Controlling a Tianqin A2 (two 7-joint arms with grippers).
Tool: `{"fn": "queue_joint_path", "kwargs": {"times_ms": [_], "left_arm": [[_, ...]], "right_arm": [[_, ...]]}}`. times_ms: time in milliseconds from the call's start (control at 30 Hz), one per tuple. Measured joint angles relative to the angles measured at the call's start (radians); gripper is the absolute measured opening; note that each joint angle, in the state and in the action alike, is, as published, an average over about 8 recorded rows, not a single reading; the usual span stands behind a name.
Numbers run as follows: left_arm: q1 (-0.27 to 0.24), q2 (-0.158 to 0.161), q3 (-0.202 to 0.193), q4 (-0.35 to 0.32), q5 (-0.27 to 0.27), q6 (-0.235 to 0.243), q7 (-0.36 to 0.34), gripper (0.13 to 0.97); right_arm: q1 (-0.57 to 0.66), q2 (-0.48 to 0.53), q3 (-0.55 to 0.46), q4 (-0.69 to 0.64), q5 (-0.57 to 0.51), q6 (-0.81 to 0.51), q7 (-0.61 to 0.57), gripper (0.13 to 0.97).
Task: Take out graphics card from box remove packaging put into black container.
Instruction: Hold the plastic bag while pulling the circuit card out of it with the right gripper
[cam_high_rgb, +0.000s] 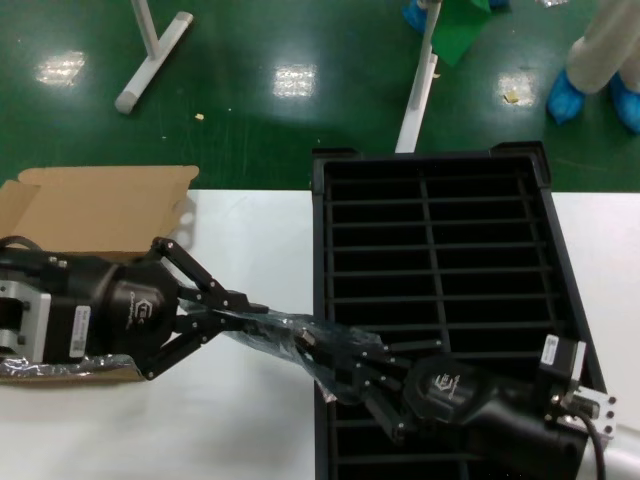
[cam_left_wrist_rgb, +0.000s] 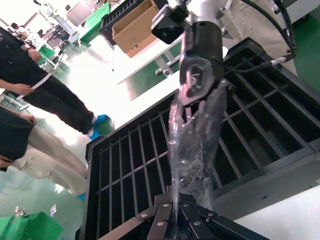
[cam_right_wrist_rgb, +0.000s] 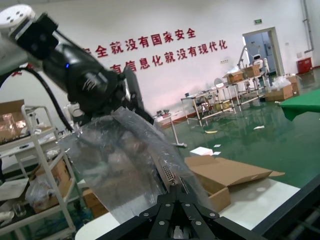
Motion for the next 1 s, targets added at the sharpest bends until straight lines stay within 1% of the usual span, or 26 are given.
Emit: {"fn": "queue_joint_path", "kwargs": {"times_ms": [200,433,700,733,1000], "left_arm": [[0.003,-0.003,0.000,-0.009,-0.002,-0.003,-0.006,0.142],[0.009,-0.007,-0.003,-0.023,-0.010,-0.006,-0.015,0.142],[0.007,-0.006,-0.006,-0.027,-0.016,-0.009,-0.018,0.142],[0.008,-0.007,-0.007,-0.028,-0.018,-0.009,-0.021,0.142],[0.041,-0.034,-0.028,-0.049,-0.049,-0.004,-0.034,0.142]], "right_arm": [[-0.001,0.013,0.004,0.028,0.005,0.011,0.035,0.150],[-0.004,0.023,0.006,0.043,0.007,0.011,0.043,0.159],[-0.010,0.023,0.003,0.053,0.008,0.011,0.043,0.237],[-0.010,0.023,0.003,0.053,0.008,0.011,0.042,0.237],[-0.005,0.016,-0.001,0.048,0.001,0.020,0.037,0.386]]}}
